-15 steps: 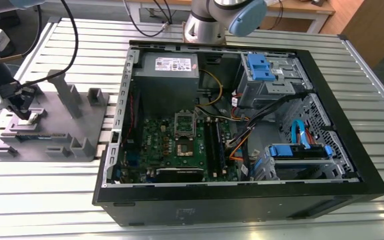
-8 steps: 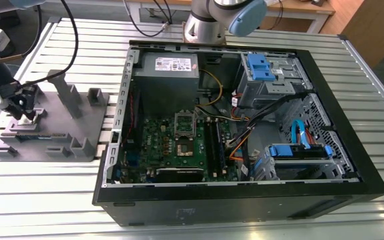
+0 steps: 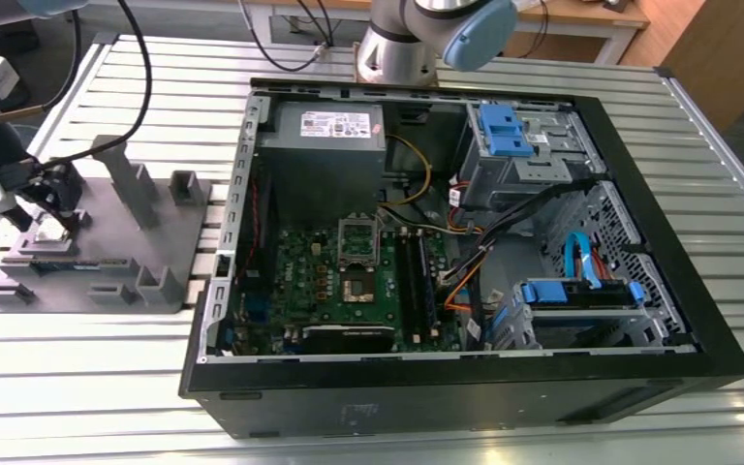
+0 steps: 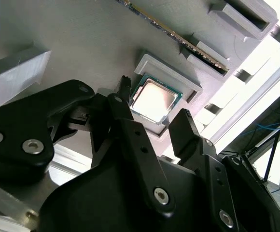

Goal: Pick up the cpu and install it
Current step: 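Pick up the cpu and move it towards the insertion slot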

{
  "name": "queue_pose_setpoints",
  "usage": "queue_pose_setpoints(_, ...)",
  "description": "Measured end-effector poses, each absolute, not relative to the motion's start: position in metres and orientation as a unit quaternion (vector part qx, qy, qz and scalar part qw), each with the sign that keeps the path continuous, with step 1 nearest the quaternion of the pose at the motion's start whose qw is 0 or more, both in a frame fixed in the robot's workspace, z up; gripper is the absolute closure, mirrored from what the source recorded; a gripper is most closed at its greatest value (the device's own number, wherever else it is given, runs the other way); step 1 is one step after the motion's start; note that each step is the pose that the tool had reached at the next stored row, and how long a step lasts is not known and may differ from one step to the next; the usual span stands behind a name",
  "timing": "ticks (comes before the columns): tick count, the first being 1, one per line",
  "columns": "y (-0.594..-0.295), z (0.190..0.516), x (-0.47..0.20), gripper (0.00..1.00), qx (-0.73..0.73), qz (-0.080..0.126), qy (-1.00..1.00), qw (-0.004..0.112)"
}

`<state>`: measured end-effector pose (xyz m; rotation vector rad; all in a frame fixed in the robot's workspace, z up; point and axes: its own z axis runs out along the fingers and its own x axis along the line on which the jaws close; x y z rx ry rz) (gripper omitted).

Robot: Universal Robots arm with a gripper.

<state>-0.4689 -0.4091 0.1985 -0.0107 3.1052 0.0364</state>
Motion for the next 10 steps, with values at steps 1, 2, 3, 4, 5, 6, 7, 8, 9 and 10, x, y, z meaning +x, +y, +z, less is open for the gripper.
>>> queue_pose_setpoints(1,-0.4091,0.1984,-0.4689,0.42,-0.003,0.012,1.000,0.018)
queue_pose_setpoints(2,-0.4090,0.1976,-0.4688,0.42,-0.003,0.012,1.000,0.018)
queue_pose_setpoints(3,-0.4090,0.1967,-0.4688,0.42,-0.003,0.012,1.000,0.018)
queue_pose_setpoints(4,-0.4090,0.1960,-0.4689,0.42,-0.003,0.012,1.000,0.018)
queue_pose_setpoints(5,-0.4091,0.1950,-0.4689,0.42,-0.003,0.012,1.000,0.018)
queue_pose_setpoints(6,-0.4091,0.1941,-0.4689,0.42,-0.003,0.012,1.000,0.018)
queue_pose_setpoints(7,-0.4091,0.1932,-0.4689,0.42,-0.003,0.012,1.000,0.018)
queue_pose_setpoints(8,-0.4091,0.1921,-0.4689,0.42,-0.003,0.012,1.000,0.018)
queue_pose_setpoints(9,-0.4091,0.1910,-0.4689,0.42,-0.003,0.012,1.000,0.018)
queue_pose_setpoints(10,-0.4091,0.1900,-0.4689,0.42,-0.003,0.012,1.000,0.018)
